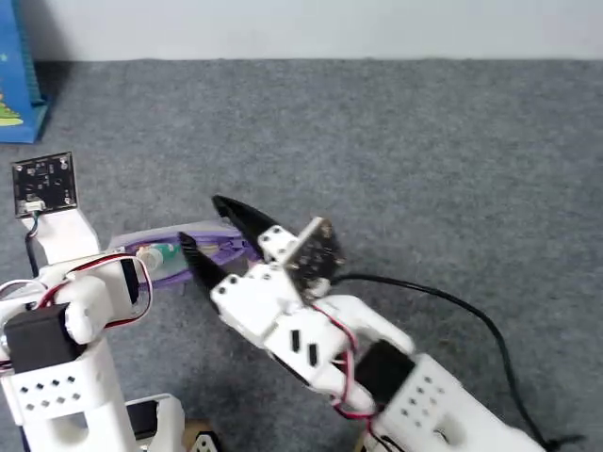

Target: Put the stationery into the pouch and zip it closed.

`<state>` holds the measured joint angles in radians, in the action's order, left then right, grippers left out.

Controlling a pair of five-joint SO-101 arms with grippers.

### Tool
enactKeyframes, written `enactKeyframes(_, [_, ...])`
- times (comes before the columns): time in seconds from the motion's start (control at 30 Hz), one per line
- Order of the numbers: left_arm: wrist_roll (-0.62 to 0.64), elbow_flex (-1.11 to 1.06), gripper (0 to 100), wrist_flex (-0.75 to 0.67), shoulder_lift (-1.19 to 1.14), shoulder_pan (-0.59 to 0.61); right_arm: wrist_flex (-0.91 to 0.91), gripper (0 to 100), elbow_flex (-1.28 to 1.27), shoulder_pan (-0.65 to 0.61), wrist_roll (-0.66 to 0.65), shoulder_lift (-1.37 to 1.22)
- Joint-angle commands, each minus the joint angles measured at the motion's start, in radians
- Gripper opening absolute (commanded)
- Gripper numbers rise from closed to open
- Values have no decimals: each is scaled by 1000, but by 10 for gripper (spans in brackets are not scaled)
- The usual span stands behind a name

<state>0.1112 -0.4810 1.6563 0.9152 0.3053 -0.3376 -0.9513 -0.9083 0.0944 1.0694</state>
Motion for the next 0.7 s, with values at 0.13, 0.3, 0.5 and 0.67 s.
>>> enactKeyframes(0.13, [0,25,12,3,8,2,-415,183,9,81,95,185])
enactKeyframes(0.3, [0,25,12,3,8,2,-483,183,-57,97,100,171])
enactKeyframes(0.5, [0,25,12,3,8,2,-269,180,-199,99,100,93])
enactKeyframes(0.67, [0,25,12,3,8,2,-130,180,-209,119,98,-45])
